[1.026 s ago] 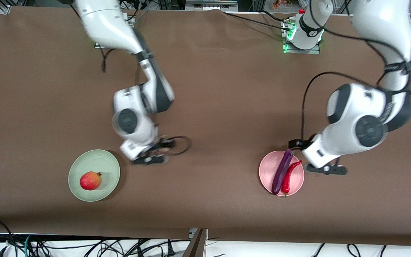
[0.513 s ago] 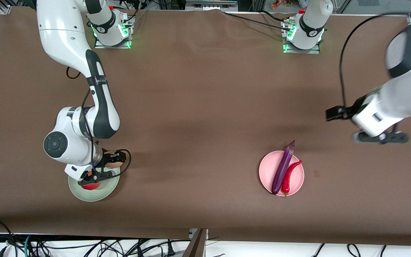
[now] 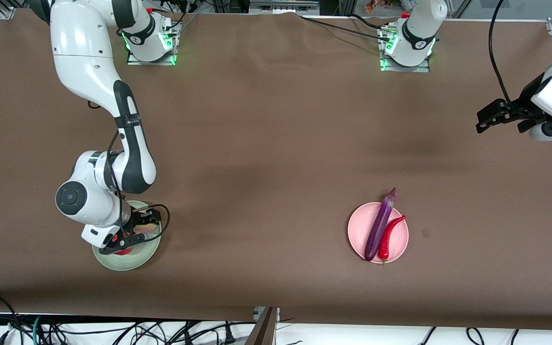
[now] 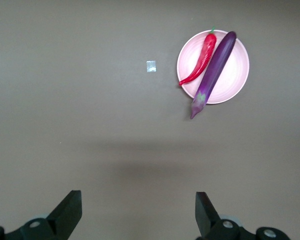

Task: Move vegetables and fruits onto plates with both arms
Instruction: 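Place the eggplant on the pink plate while the right gripper carries the peach, then lower the peach onto the green plate and open the right gripper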

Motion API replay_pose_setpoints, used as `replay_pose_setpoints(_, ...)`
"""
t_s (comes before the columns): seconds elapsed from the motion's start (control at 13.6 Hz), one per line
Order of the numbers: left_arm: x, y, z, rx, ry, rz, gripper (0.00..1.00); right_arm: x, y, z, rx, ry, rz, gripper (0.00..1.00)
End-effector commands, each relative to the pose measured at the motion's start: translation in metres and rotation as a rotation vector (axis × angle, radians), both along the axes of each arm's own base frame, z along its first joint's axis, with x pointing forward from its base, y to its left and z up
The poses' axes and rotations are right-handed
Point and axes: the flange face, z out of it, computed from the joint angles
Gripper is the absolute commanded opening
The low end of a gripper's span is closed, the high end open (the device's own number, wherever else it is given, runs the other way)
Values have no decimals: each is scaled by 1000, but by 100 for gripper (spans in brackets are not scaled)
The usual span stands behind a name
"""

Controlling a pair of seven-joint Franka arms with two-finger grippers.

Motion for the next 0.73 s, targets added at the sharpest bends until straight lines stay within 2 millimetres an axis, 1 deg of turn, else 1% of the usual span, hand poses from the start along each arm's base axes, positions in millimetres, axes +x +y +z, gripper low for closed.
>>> replay_pose_setpoints(0.0, -13, 1, 1, -9, 23, -10, 100, 3, -3, 0, 17, -23, 0, 79)
replay_pose_setpoints(0.07, -13, 1, 0, -9, 34, -8, 100, 6, -4, 9, 21, -38, 2, 100)
replay_pose_setpoints(0.15, -13, 1, 2, -9, 37, -9, 100, 8, -6, 28, 32, -56, 0, 100)
replay_pose_setpoints(0.22, -13, 0, 3, -9, 45, -7, 100, 9, -1, 50, 44, -75, 5, 100)
replay_pose_setpoints(0.29, -15, -2, 6, -9, 57, -10, 100, 8, 0, 78, 59, -78, 8, 100)
replay_pose_setpoints(0.44, -19, -4, 6, -10, 89, -24, 100, -2, -4, 127, 89, -15, 7, 100)
replay_pose_setpoints(0.51, -19, -2, 6, -10, 89, -25, 100, -6, -5, 161, 100, 9, 13, 100)
replay_pose_setpoints(0.66, -17, -3, 9, -14, 78, -26, 100, -20, -20, 199, 100, 105, 5, 100)
